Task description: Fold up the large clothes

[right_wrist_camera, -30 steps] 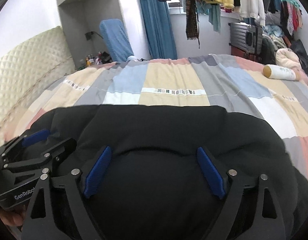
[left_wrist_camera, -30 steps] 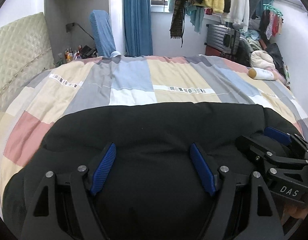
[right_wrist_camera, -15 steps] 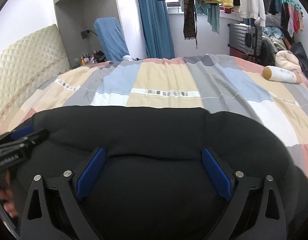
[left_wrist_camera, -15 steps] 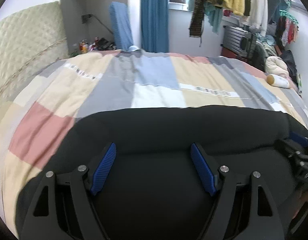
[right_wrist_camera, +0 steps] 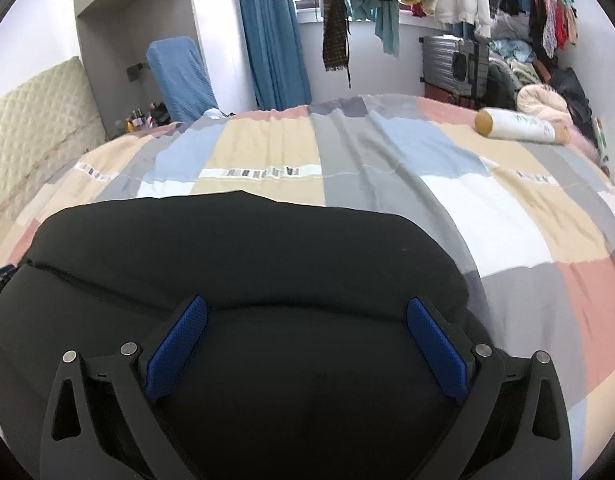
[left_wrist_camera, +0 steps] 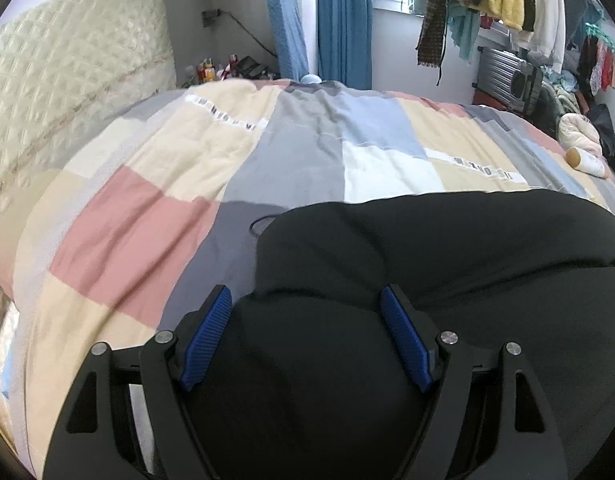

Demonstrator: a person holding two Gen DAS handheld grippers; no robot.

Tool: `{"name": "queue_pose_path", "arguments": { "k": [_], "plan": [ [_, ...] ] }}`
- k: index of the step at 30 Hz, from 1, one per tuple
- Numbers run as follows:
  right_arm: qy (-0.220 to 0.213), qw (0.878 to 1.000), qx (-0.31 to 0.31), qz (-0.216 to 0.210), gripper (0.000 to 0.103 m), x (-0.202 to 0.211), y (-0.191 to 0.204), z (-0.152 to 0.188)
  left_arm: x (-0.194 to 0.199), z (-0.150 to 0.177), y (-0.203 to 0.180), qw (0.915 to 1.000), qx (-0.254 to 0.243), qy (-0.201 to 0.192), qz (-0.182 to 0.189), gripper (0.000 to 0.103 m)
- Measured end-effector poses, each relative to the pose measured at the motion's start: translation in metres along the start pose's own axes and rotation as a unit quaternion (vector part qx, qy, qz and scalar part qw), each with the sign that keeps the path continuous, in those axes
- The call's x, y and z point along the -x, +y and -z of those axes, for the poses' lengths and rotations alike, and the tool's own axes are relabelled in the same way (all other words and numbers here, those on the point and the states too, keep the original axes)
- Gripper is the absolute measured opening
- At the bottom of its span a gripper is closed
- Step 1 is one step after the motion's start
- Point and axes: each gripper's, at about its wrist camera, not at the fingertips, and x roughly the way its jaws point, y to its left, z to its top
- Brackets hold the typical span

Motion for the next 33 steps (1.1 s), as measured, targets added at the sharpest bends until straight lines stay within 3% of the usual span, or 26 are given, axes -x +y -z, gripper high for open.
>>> {"name": "queue_pose_path", "arguments": {
  "k": [9, 14, 26, 33],
  "plan": [
    [0.014, 0.999, -0.041, 0.032, 0.101, 0.018, -0.054, 0.011, 0.030, 0.007, 0.015, 0.9998, -0.009, -0.015, -0.013, 0.078],
    [-0.015, 0.998, -0.053, 0.041, 0.102, 0.064, -0.064, 0.004, 0.073, 0.000, 0.015, 0.9995, -0.007, -0.031, -0.001, 0.078],
    [-0.106, 0.994, -0.025, 0.006, 0.103, 0.220, -0.016, -0.040, 0.224, -0.025, -0.009, 0.9957, -0.002, -0.088, 0.031, 0.080],
    [-0.152, 0.988, 0.010, -0.021, 0.103, 0.312, 0.022, -0.039, 0.312, -0.016, -0.027, 0.9916, -0.016, -0.119, 0.048, 0.083]
  ]
}}
